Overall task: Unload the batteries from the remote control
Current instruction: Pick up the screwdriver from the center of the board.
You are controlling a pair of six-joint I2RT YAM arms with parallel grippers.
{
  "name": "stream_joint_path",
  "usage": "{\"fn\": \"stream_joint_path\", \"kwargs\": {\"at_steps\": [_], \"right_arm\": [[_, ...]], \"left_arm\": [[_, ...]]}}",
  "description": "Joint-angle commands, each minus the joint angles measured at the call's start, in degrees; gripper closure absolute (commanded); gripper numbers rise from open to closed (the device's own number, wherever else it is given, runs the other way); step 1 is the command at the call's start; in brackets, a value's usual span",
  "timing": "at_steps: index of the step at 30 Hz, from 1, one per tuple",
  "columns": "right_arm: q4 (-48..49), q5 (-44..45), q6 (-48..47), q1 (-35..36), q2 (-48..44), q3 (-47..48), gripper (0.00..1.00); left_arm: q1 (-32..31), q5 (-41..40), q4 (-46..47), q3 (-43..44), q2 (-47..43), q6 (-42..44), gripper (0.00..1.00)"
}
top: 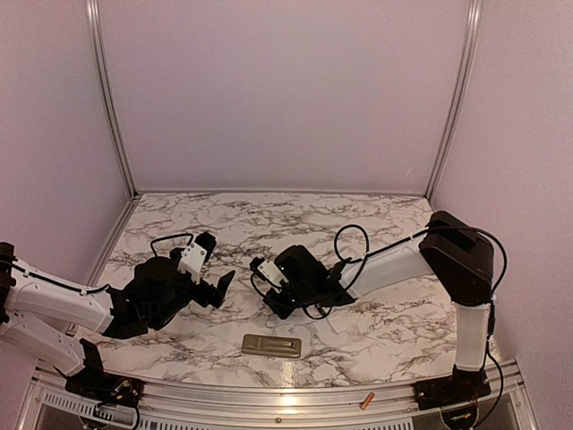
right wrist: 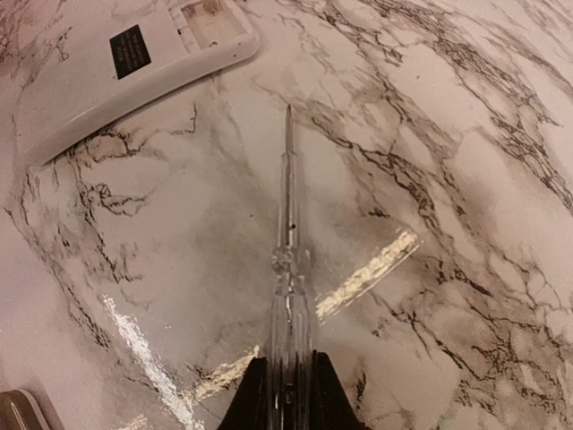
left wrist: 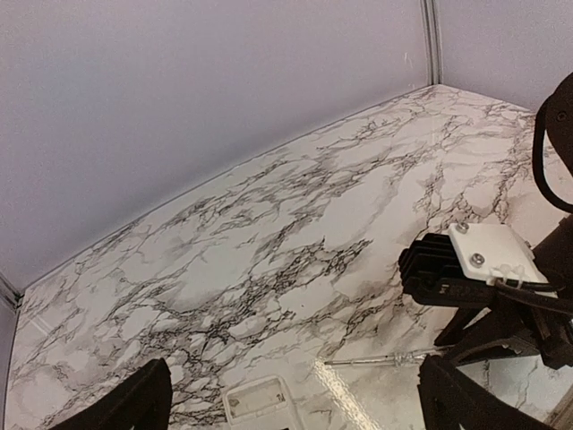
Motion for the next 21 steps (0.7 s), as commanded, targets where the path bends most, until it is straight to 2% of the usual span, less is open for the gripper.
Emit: {"fn": "stream_joint_path", "kwargs": {"at_steps": [1,5,21], "right_arm": [[-3.02,-0.14,0.12,0.14,0.47,0.39,0.95],[-2.85,-0.17,0.01,0.14,-1.26,-0.49,1.0],[-3.9,-1.61,-0.68,0.14,-13.76,-7.36,1.0]], "left_arm": [[0.3,-1.34,1.65,-0.92,-1.21,0.62,0.01],[0.35,-1.57,1.87,-1.29,-2.08,0.62,0.01],[0.35,1.39,3.31,-3.68,-5.54,1.91,0.01]]}}
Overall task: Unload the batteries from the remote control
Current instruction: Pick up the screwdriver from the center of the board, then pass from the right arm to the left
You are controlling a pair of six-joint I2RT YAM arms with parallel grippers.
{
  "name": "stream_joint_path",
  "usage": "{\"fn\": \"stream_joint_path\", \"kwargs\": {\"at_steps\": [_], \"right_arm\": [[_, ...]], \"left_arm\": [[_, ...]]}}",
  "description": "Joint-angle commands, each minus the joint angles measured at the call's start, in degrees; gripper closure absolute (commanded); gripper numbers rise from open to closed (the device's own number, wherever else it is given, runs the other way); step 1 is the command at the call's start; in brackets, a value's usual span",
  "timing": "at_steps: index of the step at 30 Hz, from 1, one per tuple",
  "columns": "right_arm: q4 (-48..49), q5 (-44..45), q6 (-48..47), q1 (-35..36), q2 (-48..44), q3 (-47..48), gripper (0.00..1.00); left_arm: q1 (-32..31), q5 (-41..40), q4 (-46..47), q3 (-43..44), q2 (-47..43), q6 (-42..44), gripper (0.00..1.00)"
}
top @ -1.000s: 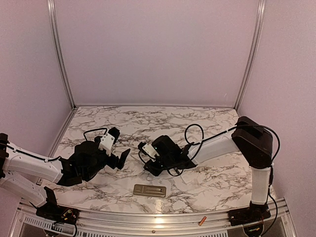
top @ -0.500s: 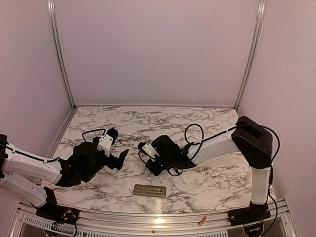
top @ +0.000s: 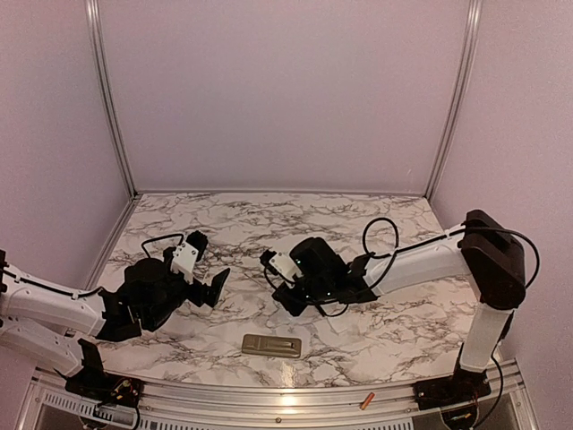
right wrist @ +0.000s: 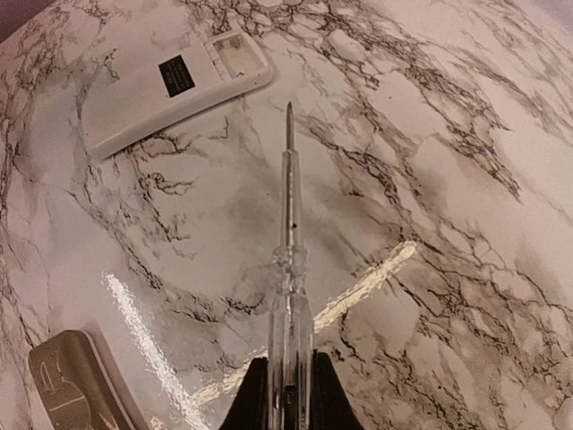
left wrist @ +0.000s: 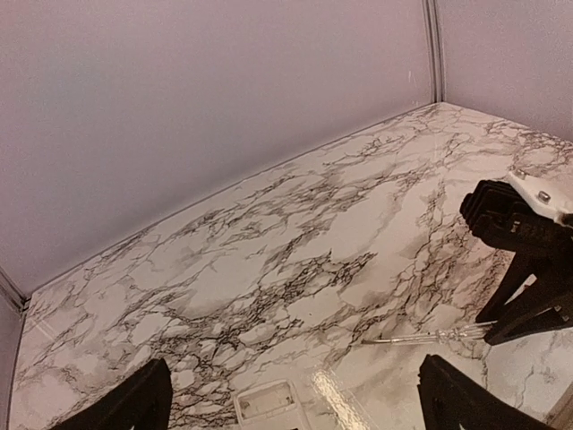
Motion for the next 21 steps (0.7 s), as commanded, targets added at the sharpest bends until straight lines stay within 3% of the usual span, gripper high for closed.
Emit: {"fn": "stream_joint_path", "kwargs": {"at_steps": [1,11,21], "right_arm": [[-1.56,-2.44,-0.65,0.14,-4.73,-2.13,1.0],[-3.62,-12.48,0.37,0.19,-14.54,-7.74,1.0],[-7.28,-12.75,6.52,0.75,-22.19,-11.37,1.0]], "left_arm": [[0.33,2.51,2.23,-1.85,-2.11,1.74,0.01],[0.28,12.35,9.44,-7.44,-6.66,6.2,0.03],[-0.69,27.47,19.45,-11.76,-5.71,16.54,0.15]]}}
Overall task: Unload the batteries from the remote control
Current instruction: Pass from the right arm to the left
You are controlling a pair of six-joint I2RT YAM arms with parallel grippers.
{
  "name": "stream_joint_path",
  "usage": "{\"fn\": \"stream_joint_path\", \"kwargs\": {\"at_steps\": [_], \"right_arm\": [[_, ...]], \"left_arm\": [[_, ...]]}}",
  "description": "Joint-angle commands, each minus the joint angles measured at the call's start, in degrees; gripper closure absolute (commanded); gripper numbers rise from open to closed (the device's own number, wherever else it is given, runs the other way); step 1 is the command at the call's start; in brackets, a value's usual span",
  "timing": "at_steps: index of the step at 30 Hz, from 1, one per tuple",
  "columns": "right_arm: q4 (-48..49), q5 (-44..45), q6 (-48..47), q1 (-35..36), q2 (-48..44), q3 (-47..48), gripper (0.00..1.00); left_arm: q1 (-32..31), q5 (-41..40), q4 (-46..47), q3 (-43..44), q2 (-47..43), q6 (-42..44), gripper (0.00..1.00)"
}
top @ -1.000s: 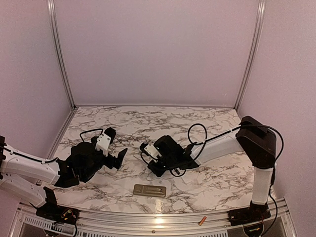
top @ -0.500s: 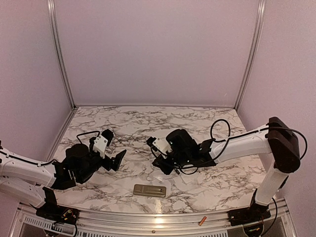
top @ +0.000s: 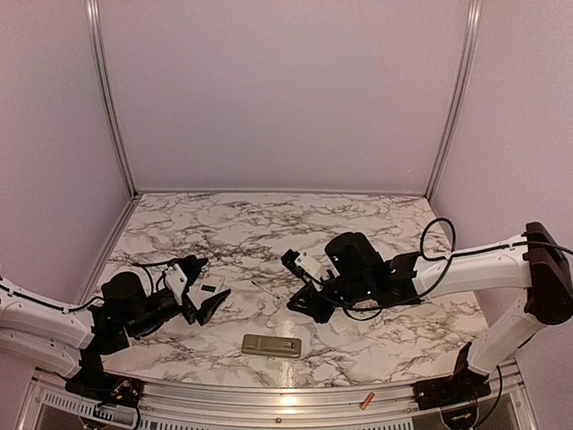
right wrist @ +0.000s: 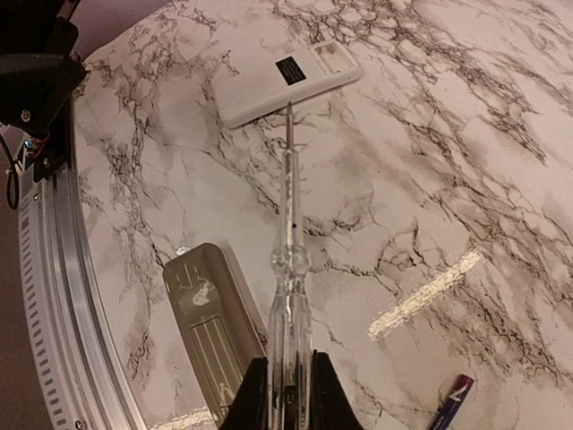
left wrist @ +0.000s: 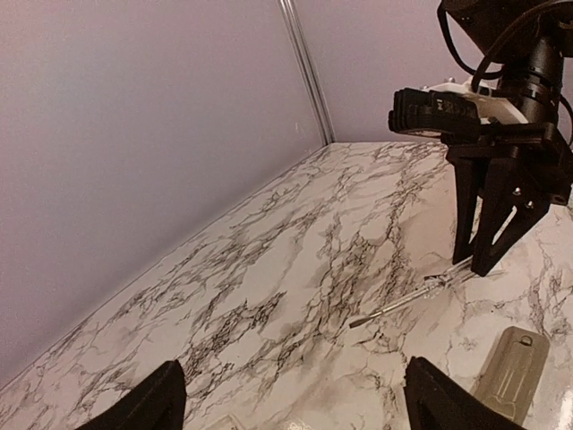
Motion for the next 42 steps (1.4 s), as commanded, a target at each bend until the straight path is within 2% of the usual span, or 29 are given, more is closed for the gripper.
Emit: {"fn": "stream_joint_path", "kwargs": {"at_steps": [1,5,9,14,20,25,29,34,42], "right_arm": [[-3.41,-0.11,4.17,0.51,-3.84,-0.77,1.0],[-5.01,-0.59,6.3,0.56,-5.23,-1.0,1.0],[-5.94,-2.32,7.05,0.69,-5.72,-0.5,1.0],[-7.23,-4.33,8.02,0.98,-6.4,-0.31,1.0],[-8.6,-6.17,8.64,1.48,-7.53,-0.84,1.0],[-10.32,-6.31,8.67,1.57,-8.11,-0.66,1.0],[-11.75,-8.0,8.37,1.52,-7.83,-0.08,1.0],[-13.99,-7.39,8.07,1.58,-7.81,0.67,1.0],[-15.05,-8.03,8.24,1.56,-7.94,0.63,1.0]], "left_arm": [[-1.26,9.31,8.61,-2.65,0.96,9.17,0.15],[-4.27,13.89,6.79,-1.83,1.73,16.53,0.15],[-6.32,13.61,-0.65,4.67,5.34,22.85,0.17],[-7.38,14.98,-5.65,9.21,10.18,30.5,0.19],[-9.47,11.35,-8.54,14.33,17.33,37.02,0.27],[-11.28,9.47,-10.0,18.05,22.23,39.71,0.32],[-12.95,6.25,-10.69,20.82,25.75,42.17,0.42],[-13.71,2.91,-10.14,23.26,29.35,44.06,0.47],[-14.3,2.1,-9.14,24.63,31.99,45.55,0.55]]}}
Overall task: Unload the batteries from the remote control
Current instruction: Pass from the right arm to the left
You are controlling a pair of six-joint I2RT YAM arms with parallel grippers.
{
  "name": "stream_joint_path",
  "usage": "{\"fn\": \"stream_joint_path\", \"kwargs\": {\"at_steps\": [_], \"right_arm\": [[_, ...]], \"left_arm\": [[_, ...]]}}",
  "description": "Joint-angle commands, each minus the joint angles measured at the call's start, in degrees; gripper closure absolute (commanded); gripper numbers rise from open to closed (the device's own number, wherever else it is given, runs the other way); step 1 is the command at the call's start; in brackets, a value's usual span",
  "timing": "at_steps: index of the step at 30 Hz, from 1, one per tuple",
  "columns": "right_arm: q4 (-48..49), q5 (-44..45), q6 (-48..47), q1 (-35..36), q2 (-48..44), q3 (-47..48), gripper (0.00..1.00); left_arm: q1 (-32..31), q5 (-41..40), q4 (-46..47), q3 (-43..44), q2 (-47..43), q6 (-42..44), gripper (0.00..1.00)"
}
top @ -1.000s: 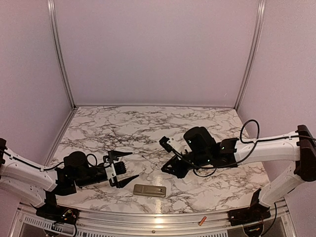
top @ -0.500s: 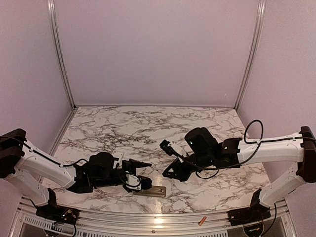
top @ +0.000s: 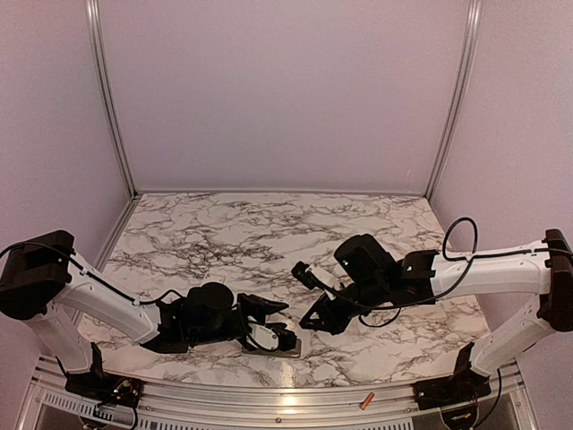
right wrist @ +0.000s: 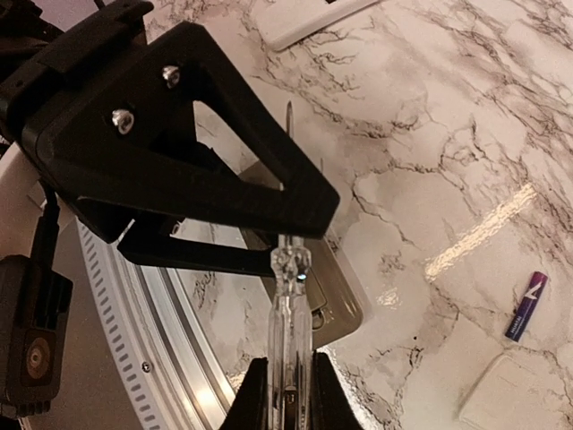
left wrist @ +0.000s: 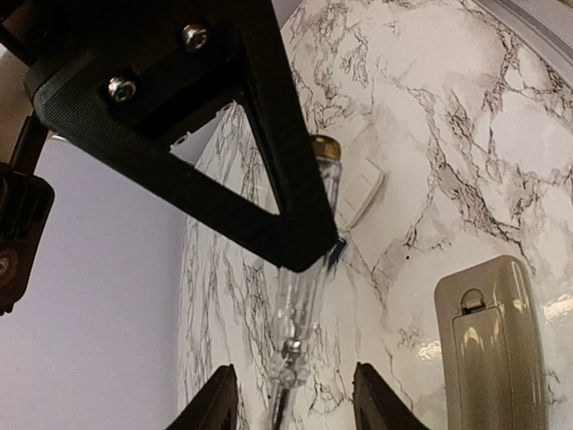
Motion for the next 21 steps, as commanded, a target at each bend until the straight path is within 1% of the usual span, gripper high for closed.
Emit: {"fn": "stream_joint_path", "kwargs": {"at_steps": [1,8,13,21], "right_arm": [[-1.57,-1.18,0.37,0.43,-1.05,1.59,1.0],[-2.24,-1.69,0.24,0.41,-1.14,1.77,1.0],[-2.44,-1.59,0.2,0.41,-1.14,1.54,1.0],[-2.1,-1.07,0.29,0.39,-1.79,1.04,1.0]], "left_arm": [[-0.87,-1.44,0.5,1.63,1.54,1.45,0.56],[-1.71,-2.77,0.84,2.99,3.43,2.63,0.65],[-2.2,-3.65,0.39,4.14,4.48,3.02,0.8],[-2.64,-4.37,0.73,4.13,4.93,2.89,0.88]]}}
